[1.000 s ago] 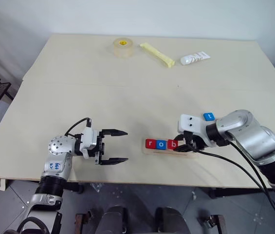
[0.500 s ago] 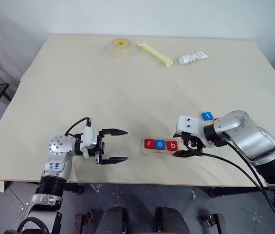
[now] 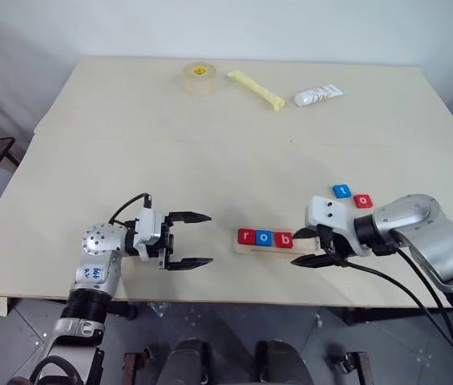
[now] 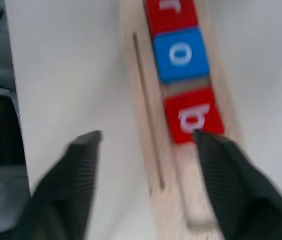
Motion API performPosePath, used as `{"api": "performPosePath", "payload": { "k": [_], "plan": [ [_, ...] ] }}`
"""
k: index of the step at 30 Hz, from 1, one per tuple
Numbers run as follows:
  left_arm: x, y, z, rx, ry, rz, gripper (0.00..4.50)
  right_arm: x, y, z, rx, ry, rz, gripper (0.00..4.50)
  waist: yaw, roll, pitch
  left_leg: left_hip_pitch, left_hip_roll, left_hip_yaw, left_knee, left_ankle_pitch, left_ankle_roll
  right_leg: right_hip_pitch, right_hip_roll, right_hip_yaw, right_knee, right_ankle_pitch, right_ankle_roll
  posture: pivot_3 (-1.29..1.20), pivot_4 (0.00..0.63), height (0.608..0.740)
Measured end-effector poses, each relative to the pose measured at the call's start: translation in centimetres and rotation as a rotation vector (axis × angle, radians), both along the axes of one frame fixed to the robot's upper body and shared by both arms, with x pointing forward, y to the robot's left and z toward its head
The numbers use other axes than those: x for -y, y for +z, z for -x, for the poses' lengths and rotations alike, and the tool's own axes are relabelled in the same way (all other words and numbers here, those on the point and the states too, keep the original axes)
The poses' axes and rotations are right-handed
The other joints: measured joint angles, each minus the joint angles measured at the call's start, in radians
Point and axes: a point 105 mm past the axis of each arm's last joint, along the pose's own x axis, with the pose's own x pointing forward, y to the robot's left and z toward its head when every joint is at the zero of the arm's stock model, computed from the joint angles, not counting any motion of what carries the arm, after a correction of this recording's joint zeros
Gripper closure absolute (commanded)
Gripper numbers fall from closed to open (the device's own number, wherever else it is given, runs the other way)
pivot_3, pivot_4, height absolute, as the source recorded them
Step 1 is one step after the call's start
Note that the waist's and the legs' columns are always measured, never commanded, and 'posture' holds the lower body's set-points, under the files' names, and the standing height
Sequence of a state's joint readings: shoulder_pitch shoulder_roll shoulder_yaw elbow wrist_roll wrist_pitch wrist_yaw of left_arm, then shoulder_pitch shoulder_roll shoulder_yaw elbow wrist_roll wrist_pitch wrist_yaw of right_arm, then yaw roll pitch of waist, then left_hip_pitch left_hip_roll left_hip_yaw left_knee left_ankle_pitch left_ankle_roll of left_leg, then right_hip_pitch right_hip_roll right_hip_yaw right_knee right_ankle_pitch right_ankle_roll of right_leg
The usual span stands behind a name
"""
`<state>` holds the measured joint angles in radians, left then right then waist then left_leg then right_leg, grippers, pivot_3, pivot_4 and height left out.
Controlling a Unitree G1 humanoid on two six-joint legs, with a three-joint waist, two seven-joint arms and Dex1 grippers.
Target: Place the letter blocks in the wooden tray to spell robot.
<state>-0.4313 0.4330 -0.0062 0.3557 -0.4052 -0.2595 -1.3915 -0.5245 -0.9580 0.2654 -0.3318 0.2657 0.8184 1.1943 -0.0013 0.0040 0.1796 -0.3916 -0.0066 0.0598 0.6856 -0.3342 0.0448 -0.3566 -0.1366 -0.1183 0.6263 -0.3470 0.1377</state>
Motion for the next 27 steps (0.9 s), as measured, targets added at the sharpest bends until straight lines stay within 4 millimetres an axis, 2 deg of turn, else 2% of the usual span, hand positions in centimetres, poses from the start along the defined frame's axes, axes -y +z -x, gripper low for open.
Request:
{"api": "performPosePath", "payload": {
  "k": [5, 6, 10, 17, 26, 27],
  "plan": [
    [0.0, 0.0, 0.0, 0.002, 0.000, 0.000, 0.00, 0.5, -0.4, -0.7, 0.009, -0.029, -0.001, 4.41, 0.000, 0.000, 0.000, 0.000, 0.000, 0.000, 0.000, 0.000, 0.000, 0.000, 0.000, 0.000, 0.000, 0.000, 0.000, 0.00, 0.150, 0.740],
    [0.0, 0.0, 0.0, 0.001, 0.000, 0.000, 0.00, 0.6, -0.5, -0.8, 0.005, -0.036, -0.002, 4.49, 0.000, 0.000, 0.000, 0.000, 0.000, 0.000, 0.000, 0.000, 0.000, 0.000, 0.000, 0.000, 0.000, 0.000, 0.000, 0.00, 0.150, 0.740],
    [-0.1, -0.2, 0.1, -0.007, 0.004, -0.002, 0.00, 0.6, -1.4, -1.2, -0.004, -0.037, 0.004, 4.49, 0.001, 0.000, 0.000, 0.000, 0.000, 0.000, 0.000, 0.000, 0.000, 0.000, 0.000, 0.000, 0.000, 0.000, 0.000, 0.00, 0.150, 0.740],
    [-0.1, 0.0, 0.3, 0.008, 0.003, -0.007, 0.00, -0.3, -1.9, -2.0, 0.007, -0.032, -0.028, 4.49, 0.000, 0.000, 0.000, 0.000, 0.000, 0.000, 0.000, 0.000, 0.000, 0.000, 0.000, 0.000, 0.000, 0.000, 0.000, 0.00, 0.150, 0.740],
    [0.1, 0.3, 0.1, 0.011, 0.002, -0.003, 0.00, -0.2, -1.4, -2.2, 0.043, -0.075, -0.040, 4.49, 0.002, 0.000, 0.000, 0.000, 0.000, 0.000, 0.000, 0.000, 0.000, 0.000, 0.000, -0.001, 0.000, 0.000, 0.000, 0.00, 0.150, 0.740],
    [0.3, 0.4, 0.0, 0.016, -0.002, -0.001, 0.00, 0.3, -1.1, -1.8, 0.046, -0.086, -0.043, 4.33, 0.006, 0.000, 0.000, 0.000, -0.001, -0.001, 0.000, 0.000, 0.000, 0.000, -0.001, -0.001, 0.000, 0.000, 0.000, 0.00, 0.150, 0.740]
  ]
}}
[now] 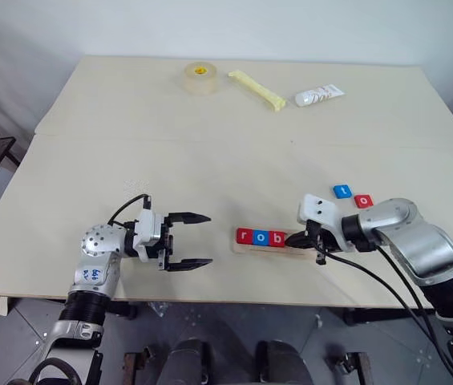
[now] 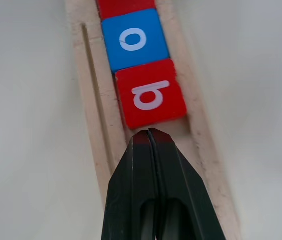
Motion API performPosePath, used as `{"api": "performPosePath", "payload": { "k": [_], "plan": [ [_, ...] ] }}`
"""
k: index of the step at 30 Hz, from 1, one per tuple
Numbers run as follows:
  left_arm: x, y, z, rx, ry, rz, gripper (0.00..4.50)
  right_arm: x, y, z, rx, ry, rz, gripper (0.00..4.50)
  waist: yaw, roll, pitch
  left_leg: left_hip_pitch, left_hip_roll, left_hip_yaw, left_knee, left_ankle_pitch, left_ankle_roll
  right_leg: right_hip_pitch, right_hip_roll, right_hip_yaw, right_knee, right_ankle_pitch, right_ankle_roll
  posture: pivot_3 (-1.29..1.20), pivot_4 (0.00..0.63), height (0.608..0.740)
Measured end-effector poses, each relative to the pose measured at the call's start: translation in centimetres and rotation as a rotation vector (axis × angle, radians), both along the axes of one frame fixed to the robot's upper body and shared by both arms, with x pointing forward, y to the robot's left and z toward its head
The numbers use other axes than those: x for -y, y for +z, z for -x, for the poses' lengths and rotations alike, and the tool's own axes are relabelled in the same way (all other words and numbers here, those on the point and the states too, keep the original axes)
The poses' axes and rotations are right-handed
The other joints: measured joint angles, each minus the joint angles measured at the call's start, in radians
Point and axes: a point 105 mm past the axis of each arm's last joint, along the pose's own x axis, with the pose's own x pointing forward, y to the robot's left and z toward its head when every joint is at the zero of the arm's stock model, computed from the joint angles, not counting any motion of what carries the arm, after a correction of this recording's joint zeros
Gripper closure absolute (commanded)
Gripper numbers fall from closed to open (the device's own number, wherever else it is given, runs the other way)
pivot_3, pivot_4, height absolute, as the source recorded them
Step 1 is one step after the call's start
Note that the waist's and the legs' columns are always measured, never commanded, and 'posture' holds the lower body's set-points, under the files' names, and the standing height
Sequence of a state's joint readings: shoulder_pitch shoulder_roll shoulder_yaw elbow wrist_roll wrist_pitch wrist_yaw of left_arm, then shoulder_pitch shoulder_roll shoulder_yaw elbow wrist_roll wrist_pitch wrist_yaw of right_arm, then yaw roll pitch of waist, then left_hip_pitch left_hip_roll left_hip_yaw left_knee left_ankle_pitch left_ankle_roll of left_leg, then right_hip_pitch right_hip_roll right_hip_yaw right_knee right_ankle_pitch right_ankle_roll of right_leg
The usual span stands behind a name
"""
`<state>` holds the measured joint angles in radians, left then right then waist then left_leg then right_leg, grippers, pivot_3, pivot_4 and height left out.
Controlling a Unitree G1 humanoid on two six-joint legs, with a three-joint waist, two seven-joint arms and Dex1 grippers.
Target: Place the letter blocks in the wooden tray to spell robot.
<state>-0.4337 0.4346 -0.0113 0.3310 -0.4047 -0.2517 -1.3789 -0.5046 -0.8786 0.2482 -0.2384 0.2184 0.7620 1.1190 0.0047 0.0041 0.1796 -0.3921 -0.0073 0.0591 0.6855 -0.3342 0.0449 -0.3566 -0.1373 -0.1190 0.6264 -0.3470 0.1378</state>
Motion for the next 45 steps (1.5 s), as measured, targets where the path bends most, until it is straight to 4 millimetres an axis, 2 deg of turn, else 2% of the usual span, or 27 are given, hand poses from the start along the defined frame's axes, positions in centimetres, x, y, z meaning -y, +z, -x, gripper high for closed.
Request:
{"api": "performPosePath", "payload": {
  "k": [2, 7, 12, 14, 20, 23, 27, 31, 40, 45],
  "plan": [
    [0.1, 0.1, -0.1, 0.002, -0.004, 0.000, 0.00, 1.0, 0.6, 0.6, 0.008, -0.022, -0.005, 3.91, 0.003, 0.000, 0.000, 0.000, 0.000, -0.001, 0.000, 0.000, 0.000, 0.000, 0.000, -0.001, 0.000, 0.000, 0.000, 0.00, 0.150, 0.740],
    [0.2, 0.0, -0.4, -0.011, -0.016, 0.000, 0.00, 3.7, 2.0, 1.6, 0.050, -0.141, -0.072, 2.26, 0.007, 0.000, 0.000, 0.000, 0.000, 0.000, 0.000, 0.000, 0.000, 0.001, 0.000, -0.001, 0.000, 0.000, 0.000, 0.00, 0.150, 0.740],
    [0.2, -0.2, -0.5, -0.023, -0.029, -0.004, 0.00, 8.2, 2.6, 2.3, 0.110, -0.347, -0.127, 0.52, 0.021, 0.000, 0.000, 0.000, 0.000, 0.001, 0.000, 0.000, 0.000, 0.001, 0.000, 0.000, 0.000, 0.000, 0.000, 0.00, 0.150, 0.740],
    [0.1, -0.3, -0.6, -0.025, -0.034, -0.008, 0.00, 9.9, 3.1, 2.7, 0.136, -0.419, -0.146, 0.04, 0.022, 0.000, 0.000, 0.000, 0.000, 0.001, 0.000, 0.000, 0.000, 0.001, 0.000, 0.000, 0.000, 0.000, 0.000, 0.00, 0.150, 0.740],
    [0.2, -0.1, -1.0, -0.025, -0.052, -0.012, 0.00, 13.7, 3.0, 4.1, 0.184, -0.578, -0.221, 0.04, 0.021, -0.001, 0.000, 0.001, 0.000, 0.001, 0.000, 0.000, 0.000, 0.001, 0.001, 0.000, 0.000, 0.000, 0.000, 0.00, 0.150, 0.740],
    [0.3, 0.1, -1.3, -0.024, -0.057, -0.014, 0.00, 15.9, 3.0, 4.0, 0.247, -0.662, -0.268, 0.04, 0.020, -0.001, 0.000, 0.002, 0.000, 0.003, 0.000, 0.000, 0.000, 0.001, 0.000, 0.001, -0.001, 0.000, 0.000, 0.00, 0.150, 0.740],
    [0.4, 0.4, -1.8, -0.019, -0.067, -0.017, 0.00, 17.5, 2.6, 4.0, 0.292, -0.697, -0.286, 0.04, 0.019, -0.001, 0.000, 0.002, 0.000, 0.003, -0.001, 0.000, 0.000, 0.001, 0.001, 0.001, -0.001, 0.000, 0.000, 0.00, 0.150, 0.740],
    [0.2, 0.0, -1.9, -0.036, -0.067, -0.022, 0.00, 17.9, 2.1, 4.3, 0.293, -0.674, -0.304, 0.04, 0.018, -0.001, 0.000, 0.002, 0.001, 0.004, -0.001, 0.000, 0.000, 0.001, 0.001, 0.001, -0.001, 0.000, 0.000, 0.00, 0.150, 0.740],
    [-0.1, 0.0, -1.8, -0.031, -0.068, -0.035, 0.00, 17.8, 2.9, 4.6, 0.319, -0.639, -0.370, 0.04, 0.022, -0.001, 0.000, 0.002, 0.001, 0.003, -0.001, 0.000, 0.000, 0.001, 0.001, 0.001, -0.001, 0.000, 0.000, 0.00, 0.150, 0.740],
    [-0.3, 0.1, -1.9, -0.028, -0.061, -0.037, 0.00, 18.0, 2.7, 5.0, 0.311, -0.653, -0.368, 0.04, 0.020, -0.001, 0.000, 0.002, 0.001, 0.004, -0.001, 0.000, 0.000, 0.001, 0.001, 0.001, -0.001, 0.000, 0.000, 0.00, 0.150, 0.740]
  ]
}}
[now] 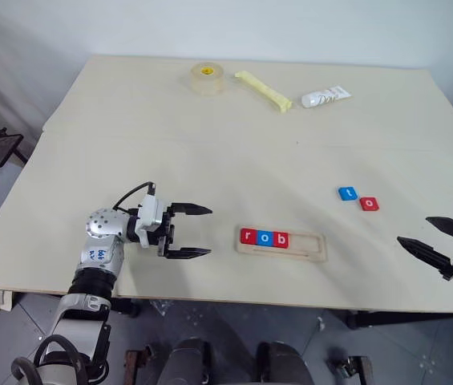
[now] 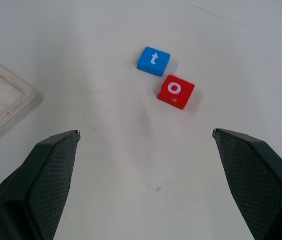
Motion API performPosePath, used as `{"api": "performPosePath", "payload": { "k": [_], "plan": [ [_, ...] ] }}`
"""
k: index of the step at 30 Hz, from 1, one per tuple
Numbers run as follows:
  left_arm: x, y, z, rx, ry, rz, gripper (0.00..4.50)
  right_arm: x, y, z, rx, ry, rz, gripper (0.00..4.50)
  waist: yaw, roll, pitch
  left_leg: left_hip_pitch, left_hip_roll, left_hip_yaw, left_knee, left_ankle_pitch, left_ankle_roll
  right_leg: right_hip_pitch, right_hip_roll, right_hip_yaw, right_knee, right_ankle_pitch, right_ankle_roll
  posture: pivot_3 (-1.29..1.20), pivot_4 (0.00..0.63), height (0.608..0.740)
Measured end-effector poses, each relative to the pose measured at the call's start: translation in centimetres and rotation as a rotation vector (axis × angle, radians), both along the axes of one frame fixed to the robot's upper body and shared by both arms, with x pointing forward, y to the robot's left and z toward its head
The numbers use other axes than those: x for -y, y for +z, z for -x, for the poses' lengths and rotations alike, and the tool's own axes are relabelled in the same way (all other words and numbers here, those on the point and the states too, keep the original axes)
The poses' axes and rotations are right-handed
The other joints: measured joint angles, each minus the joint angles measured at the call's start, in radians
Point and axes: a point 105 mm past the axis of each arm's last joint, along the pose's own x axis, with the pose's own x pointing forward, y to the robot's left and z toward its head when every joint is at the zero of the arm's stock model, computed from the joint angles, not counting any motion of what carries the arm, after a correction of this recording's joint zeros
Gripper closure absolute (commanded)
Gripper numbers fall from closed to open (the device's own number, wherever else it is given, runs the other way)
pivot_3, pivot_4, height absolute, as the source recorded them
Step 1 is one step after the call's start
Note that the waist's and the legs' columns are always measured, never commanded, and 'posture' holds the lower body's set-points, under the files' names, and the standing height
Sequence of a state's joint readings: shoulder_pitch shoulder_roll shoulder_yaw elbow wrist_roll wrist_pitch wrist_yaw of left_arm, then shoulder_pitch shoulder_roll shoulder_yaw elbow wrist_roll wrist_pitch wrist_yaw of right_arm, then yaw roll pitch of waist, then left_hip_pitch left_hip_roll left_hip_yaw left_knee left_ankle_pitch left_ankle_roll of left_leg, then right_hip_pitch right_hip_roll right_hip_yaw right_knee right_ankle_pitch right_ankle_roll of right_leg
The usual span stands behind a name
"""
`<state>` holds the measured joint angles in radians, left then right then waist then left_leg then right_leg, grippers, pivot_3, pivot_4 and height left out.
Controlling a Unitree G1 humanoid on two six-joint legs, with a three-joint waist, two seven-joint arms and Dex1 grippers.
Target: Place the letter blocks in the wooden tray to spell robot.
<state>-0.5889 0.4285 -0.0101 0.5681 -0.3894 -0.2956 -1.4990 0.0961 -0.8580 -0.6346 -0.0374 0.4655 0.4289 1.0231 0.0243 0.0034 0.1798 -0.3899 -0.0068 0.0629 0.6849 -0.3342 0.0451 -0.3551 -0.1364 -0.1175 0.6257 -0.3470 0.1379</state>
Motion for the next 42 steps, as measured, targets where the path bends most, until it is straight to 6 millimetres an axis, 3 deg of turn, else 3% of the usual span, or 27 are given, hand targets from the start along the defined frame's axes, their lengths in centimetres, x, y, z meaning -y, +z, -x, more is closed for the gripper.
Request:
{"api": "performPosePath", "payload": {
  "k": [16, 19, 22, 28, 34, 42],
  "plan": [
    [0.0, 0.0, 0.0, 0.001, -0.001, 0.000, 0.00, -0.3, 0.2, -0.2, 0.006, -0.004, -0.024, 0.04, 0.000, 0.000, 0.000, 0.000, 0.000, 0.000, 0.000, 0.000, 0.000, 0.000, 0.000, 0.000, 0.000, 0.000, 0.000, 0.00, 0.150, 0.740],
    [0.0, 0.0, 0.1, 0.001, 0.000, 0.000, 0.00, -1.0, 0.5, -1.9, 0.011, -0.009, -0.033, 0.04, -0.006, 0.000, 0.000, 0.001, 0.001, 0.001, 0.000, 0.000, 0.000, 0.000, 0.000, 0.001, 0.000, 0.000, 0.000, 0.00, 0.150, 0.740],
    [0.1, 0.1, 0.2, 0.001, -0.004, 0.001, 0.00, -1.9, 0.4, -5.0, 0.026, -0.036, -0.039, 0.04, -0.015, 0.000, 0.000, 0.001, 0.001, 0.001, 0.000, 0.000, -0.001, 0.000, 0.001, 0.000, 0.001, 0.000, 0.000, 0.00, 0.150, 0.740],
    [0.0, 0.2, 0.6, 0.008, -0.005, -0.005, 0.00, -1.8, -2.5, -8.7, -0.008, -0.160, -0.076, 0.04, -0.015, 0.000, 0.000, 0.000, 0.000, -0.001, -0.001, 0.000, 0.000, -0.001, 0.000, -0.001, 0.001, 0.000, 0.000, 0.00, 0.150, 0.740],
    [-0.3, 0.2, 1.0, 0.007, 0.007, -0.010, 0.00, -1.3, -3.7, -10.1, -0.003, -0.226, -0.091, 0.04, -0.018, 0.000, 0.000, -0.001, 0.000, -0.001, -0.001, 0.000, 0.000, -0.001, 0.000, -0.001, 0.001, 0.000, 0.000, 0.00, 0.150, 0.740],
    [-0.3, 0.2, 1.2, 0.011, 0.017, -0.007, 0.00, -2.4, -4.6, -10.9, -0.006, -0.221, -0.140, 0.04, -0.027, 0.000, 0.000, 0.000, 0.001, -0.001, -0.001, 0.000, -0.001, -0.001, 0.000, -0.001, 0.002, 0.000, 0.000, 0.00, 0.150, 0.740]
  ]
}}
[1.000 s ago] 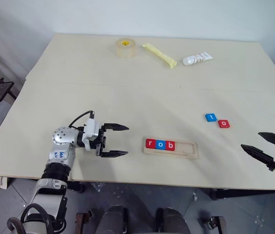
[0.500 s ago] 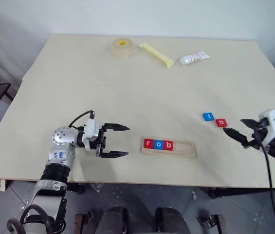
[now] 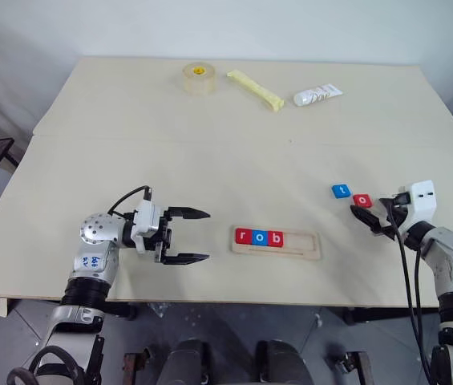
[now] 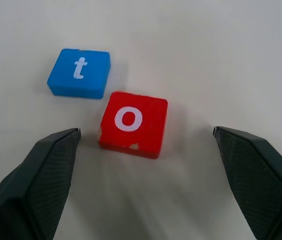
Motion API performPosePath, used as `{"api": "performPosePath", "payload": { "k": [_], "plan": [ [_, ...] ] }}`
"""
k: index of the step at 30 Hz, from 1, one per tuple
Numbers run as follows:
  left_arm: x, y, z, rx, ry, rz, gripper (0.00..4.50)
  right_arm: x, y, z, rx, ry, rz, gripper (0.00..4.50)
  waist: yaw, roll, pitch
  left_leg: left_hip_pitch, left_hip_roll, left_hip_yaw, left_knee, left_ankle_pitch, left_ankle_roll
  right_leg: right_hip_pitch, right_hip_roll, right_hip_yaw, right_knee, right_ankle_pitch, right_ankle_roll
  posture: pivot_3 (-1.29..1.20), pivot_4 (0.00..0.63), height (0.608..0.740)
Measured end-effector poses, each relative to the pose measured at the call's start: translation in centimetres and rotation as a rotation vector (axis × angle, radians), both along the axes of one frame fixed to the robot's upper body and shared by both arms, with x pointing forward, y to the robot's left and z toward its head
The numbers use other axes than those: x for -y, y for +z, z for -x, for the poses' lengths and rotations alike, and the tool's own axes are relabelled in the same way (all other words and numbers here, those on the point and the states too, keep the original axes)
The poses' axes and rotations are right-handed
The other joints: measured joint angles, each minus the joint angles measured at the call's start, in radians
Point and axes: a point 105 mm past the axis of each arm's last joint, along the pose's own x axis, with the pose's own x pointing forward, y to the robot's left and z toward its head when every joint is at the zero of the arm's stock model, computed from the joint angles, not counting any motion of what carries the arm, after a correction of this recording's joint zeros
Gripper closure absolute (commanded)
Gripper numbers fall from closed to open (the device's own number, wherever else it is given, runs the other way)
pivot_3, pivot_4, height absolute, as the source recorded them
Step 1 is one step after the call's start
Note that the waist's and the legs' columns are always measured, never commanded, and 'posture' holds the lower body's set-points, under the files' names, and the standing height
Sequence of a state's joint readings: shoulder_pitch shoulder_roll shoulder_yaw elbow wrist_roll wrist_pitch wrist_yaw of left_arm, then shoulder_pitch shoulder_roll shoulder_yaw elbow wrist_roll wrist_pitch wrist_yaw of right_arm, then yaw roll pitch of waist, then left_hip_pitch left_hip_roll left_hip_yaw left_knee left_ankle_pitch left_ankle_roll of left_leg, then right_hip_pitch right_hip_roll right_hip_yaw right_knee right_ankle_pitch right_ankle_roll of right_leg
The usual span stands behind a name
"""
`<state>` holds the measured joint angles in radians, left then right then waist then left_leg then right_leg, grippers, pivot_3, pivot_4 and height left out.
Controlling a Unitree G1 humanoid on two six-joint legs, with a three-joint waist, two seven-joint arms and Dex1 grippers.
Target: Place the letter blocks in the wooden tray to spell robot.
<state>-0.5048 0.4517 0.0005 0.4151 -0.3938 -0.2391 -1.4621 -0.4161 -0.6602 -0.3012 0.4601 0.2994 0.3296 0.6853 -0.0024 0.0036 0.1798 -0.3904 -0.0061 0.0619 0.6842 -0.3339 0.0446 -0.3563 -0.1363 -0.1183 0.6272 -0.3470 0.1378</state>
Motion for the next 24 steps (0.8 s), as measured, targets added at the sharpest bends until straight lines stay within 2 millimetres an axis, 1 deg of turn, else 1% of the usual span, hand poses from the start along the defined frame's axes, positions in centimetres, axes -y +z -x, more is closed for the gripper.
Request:
{"api": "performPosePath", "payload": {
  "k": [3, 4, 7, 9, 10, 13, 14, 18, 20, 24],
  "plan": [
    [0.0, 0.1, 0.0, 0.004, 0.002, 0.002, 0.00, -0.3, 0.0, -0.2, 0.004, 0.000, -0.008, 0.04, -0.001, 0.000, 0.000, 0.000, 0.000, 0.000, 0.000, 0.000, 0.000, 0.000, 0.000, 0.000, 0.000, 0.000, 0.000, 0.00, 0.150, 0.740],
    [0.0, 0.1, 0.0, 0.004, 0.004, 0.002, 0.00, -0.3, 0.0, -0.2, 0.006, -0.003, -0.010, 0.20, -0.001, 0.000, 0.000, 0.000, 0.000, 0.000, 0.000, 0.000, 0.000, 0.000, 0.000, 0.000, 0.000, 0.000, 0.000, 0.00, 0.150, 0.740],
    [0.1, 0.1, 0.0, 0.005, 0.005, 0.004, 0.00, -0.4, -0.1, -0.5, 0.018, -0.031, -0.025, 0.93, -0.002, 0.000, 0.000, 0.000, 0.000, 0.000, 0.000, 0.000, 0.000, 0.000, 0.000, 0.000, 0.000, 0.000, 0.000, 0.00, 0.150, 0.740],
    [0.1, 0.1, 0.0, 0.005, 0.004, 0.005, 0.00, -0.4, -0.2, -0.6, 0.023, -0.047, -0.028, 1.60, -0.002, 0.000, 0.000, 0.000, 0.000, 0.000, 0.000, 0.000, 0.000, 0.000, 0.000, 0.000, 0.000, 0.000, 0.000, 0.00, 0.150, 0.740],
    [0.1, 0.1, 0.0, 0.006, 0.004, 0.005, 0.00, -0.4, -0.2, -0.6, 0.026, -0.054, -0.029, 2.01, -0.002, 0.000, 0.000, 0.000, 0.000, 0.000, 0.000, 0.000, 0.000, 0.000, 0.000, 0.000, 0.000, 0.000, 0.000, 0.00, 0.150, 0.740],
    [0.0, -0.1, 0.1, -0.001, 0.005, 0.004, 0.00, -0.5, -0.2, -0.8, 0.037, -0.076, -0.032, 2.96, -0.002, 0.000, 0.000, 0.001, 0.000, 0.000, 0.000, 0.000, 0.000, 0.000, 0.000, 0.000, 0.000, 0.000, 0.000, 0.00, 0.150, 0.740],
    [0.0, -0.3, 0.1, -0.005, 0.005, 0.003, 0.00, -0.5, -0.2, -0.8, 0.039, -0.079, -0.035, 3.05, -0.002, 0.000, 0.000, 0.001, 0.000, 0.000, 0.000, 0.000, 0.000, 0.000, 0.000, 0.000, 0.000, 0.000, 0.000, 0.00, 0.150, 0.740],
    [-0.3, -0.8, 0.5, -0.023, -0.002, -0.005, 0.00, -0.9, -0.1, -0.5, 0.049, -0.110, -0.033, 3.05, -0.002, 0.000, 0.000, 0.000, 0.000, 0.000, 0.000, 0.000, 0.000, 0.000, 0.000, 0.001, 0.000, 0.000, 0.000, 0.00, 0.150, 0.740],
    [-0.5, -0.8, 0.5, -0.026, -0.004, -0.011, 0.00, -1.6, 0.0, 0.1, 0.056, -0.114, -0.037, 3.05, 0.000, 0.000, 0.000, 0.000, 0.000, 0.000, 0.000, 0.000, 0.000, 0.000, 0.000, 0.001, 0.001, 0.000, 0.000, 0.00, 0.150, 0.740],
    [-1.4, -1.1, 0.4, -0.040, 0.013, -0.018, 0.00, -3.4, 0.6, 2.4, 0.075, -0.111, -0.015, 3.05, 0.004, 0.001, 0.000, 0.000, 0.000, -0.001, 0.000, 0.000, 0.000, -0.001, 0.000, 0.001, 0.001, 0.000, 0.000, 0.00, 0.150, 0.740]
  ]
}}
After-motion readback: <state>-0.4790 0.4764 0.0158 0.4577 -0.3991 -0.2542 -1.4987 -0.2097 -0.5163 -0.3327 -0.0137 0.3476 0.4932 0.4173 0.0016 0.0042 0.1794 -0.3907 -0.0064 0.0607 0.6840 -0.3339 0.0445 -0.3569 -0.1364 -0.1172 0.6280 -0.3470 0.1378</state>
